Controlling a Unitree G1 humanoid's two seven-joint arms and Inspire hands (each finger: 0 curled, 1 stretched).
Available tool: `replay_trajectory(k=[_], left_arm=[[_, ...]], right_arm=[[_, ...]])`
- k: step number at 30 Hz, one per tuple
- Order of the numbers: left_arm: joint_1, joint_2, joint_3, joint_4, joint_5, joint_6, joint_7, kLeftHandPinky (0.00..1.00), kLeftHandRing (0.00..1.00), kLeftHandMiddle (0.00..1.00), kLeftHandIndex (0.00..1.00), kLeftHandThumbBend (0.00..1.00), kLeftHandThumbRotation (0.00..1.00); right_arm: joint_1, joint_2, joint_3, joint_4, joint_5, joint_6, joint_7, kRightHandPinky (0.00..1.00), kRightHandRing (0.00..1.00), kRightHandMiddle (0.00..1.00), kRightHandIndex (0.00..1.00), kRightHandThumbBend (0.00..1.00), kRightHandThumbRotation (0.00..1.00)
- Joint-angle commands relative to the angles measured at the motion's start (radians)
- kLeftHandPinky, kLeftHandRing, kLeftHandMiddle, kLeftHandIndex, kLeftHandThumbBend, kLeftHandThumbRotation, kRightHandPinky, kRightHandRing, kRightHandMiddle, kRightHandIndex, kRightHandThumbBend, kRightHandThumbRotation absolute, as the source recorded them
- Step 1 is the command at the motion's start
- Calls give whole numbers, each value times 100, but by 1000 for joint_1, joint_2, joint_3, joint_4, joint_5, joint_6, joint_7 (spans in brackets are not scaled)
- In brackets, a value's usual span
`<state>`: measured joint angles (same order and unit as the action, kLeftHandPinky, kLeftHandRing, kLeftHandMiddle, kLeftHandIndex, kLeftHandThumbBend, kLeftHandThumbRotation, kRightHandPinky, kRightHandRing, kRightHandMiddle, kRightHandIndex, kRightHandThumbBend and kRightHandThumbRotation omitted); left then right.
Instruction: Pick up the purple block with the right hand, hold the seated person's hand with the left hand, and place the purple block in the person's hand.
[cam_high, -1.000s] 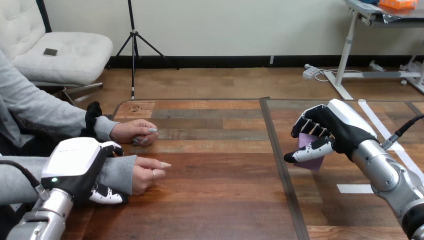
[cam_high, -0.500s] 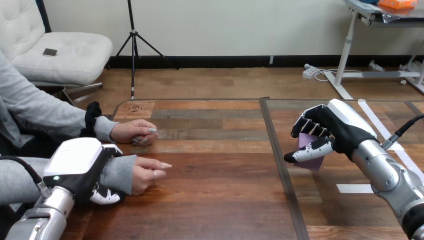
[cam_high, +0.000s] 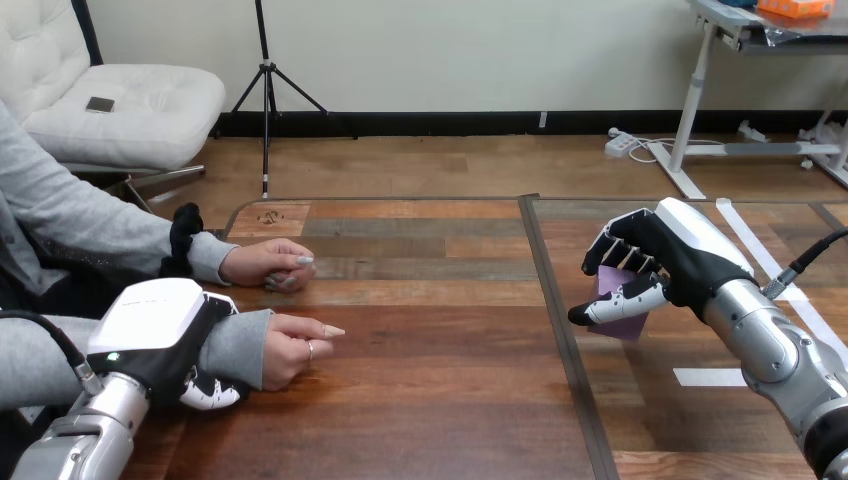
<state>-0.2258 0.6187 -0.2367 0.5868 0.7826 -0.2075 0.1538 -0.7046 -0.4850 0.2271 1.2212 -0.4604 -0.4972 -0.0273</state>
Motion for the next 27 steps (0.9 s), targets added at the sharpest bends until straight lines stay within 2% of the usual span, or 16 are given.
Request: replay_trajectory(k=[1,6,10,18,27], left_arm=[[-33,-4,-14,26,-14,4,5,33,39,44,48,87,0],[-35,-5,-18,30,-22,4,6,29,35,41,45,86,0],[-40,-2,-25,31,-23,17,-15,27,33,40,44,85,0],[-45,-4,-32,45,-22,23,-9,26,33,41,43,84,0],[-39,-12,-20,40,-49,22,-1,25,33,40,42,83,0]], right_arm=[[-43,-12,-18,-32,22,-19,-21,41,44,47,46,81,0],[-43,-12,-17,-31,19,-15,-26,41,44,47,46,81,0],[-44,-12,-14,-29,15,-10,-33,41,44,47,46,81,0],[-43,-13,-12,-28,12,-17,-40,41,44,47,46,82,0],[-42,-11,-15,-31,18,-16,-33,41,43,46,46,81,0]])
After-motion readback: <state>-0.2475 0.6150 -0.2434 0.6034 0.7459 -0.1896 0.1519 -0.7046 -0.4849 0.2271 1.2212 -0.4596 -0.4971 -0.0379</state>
